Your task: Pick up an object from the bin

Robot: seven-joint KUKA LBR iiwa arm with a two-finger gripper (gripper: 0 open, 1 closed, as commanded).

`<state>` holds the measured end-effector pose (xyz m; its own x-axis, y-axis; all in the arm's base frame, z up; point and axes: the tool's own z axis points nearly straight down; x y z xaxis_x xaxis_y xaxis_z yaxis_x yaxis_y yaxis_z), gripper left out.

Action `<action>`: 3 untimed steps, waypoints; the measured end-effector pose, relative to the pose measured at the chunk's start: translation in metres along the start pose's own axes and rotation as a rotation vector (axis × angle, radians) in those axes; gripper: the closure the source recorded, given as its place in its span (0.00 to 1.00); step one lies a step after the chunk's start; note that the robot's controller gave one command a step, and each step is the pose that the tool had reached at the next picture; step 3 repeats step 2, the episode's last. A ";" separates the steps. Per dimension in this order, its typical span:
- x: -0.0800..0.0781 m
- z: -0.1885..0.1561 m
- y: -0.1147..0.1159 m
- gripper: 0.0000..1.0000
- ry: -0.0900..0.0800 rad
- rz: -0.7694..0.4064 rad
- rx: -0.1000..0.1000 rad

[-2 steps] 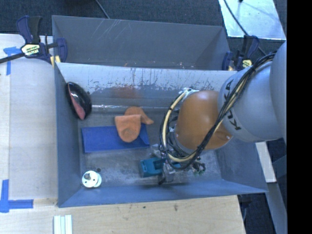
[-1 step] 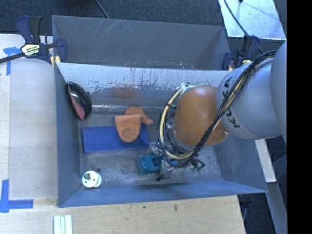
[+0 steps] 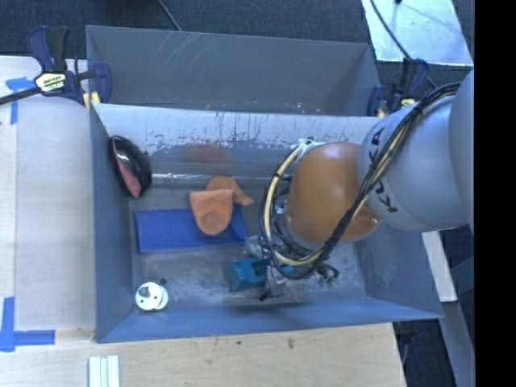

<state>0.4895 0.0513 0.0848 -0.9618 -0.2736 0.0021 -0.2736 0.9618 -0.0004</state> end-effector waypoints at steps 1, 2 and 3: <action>-0.009 -0.041 0.012 1.00 0.003 -0.025 -0.001; -0.038 -0.168 0.014 1.00 0.001 -0.031 -0.001; -0.038 -0.168 0.014 1.00 0.001 -0.031 -0.001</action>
Offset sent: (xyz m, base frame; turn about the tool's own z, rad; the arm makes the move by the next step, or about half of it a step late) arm 0.0331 0.0248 0.1703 -0.0333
